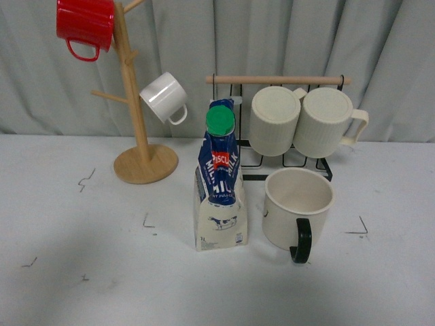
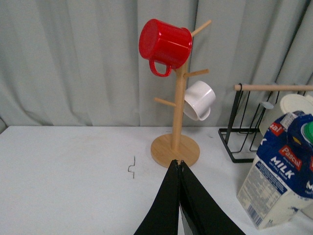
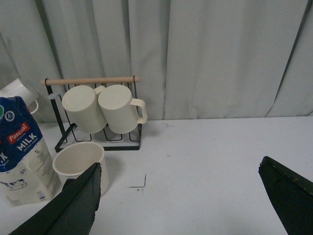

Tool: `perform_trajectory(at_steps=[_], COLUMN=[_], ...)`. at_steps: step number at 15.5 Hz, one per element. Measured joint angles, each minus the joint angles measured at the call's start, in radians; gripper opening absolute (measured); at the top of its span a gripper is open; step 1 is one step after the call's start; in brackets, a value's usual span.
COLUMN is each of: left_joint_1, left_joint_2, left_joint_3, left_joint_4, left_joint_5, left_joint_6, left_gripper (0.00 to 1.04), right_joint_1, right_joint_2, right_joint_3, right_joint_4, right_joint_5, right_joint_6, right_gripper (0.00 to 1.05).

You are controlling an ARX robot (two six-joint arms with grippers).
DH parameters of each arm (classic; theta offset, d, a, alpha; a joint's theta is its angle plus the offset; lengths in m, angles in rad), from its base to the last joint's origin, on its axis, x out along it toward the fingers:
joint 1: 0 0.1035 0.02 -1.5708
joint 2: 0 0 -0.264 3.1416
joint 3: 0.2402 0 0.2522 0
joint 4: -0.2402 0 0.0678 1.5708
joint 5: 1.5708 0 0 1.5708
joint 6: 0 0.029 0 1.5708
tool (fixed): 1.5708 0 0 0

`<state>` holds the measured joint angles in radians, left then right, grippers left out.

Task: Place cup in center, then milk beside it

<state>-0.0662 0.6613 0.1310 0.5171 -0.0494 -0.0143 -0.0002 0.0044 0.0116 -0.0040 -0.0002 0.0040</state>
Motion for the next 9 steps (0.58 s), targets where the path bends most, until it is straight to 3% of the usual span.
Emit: perform_trajectory(at_steps=[1, 2, 9], left_joint_1=[0.063, 0.072, 0.063], left_joint_2=[-0.036, -0.076, -0.282], left_joint_3=[-0.019, -0.034, -0.12], left_joint_4=[-0.016, -0.032, -0.151], left_joint_5=[0.04, 0.037, 0.05], left_joint_6=[0.0, 0.0, 0.0], left_gripper=[0.02, 0.02, 0.02], right_joint_1=[0.0, 0.0, 0.0], right_joint_2=[0.0, 0.0, 0.0], right_joint_3=[0.0, 0.0, 0.0], right_joint_4=[0.0, 0.0, 0.0], right_joint_5=[0.0, 0.0, 0.0], right_joint_6=[0.0, 0.0, 0.0], right_gripper=[0.98, 0.98, 0.98])
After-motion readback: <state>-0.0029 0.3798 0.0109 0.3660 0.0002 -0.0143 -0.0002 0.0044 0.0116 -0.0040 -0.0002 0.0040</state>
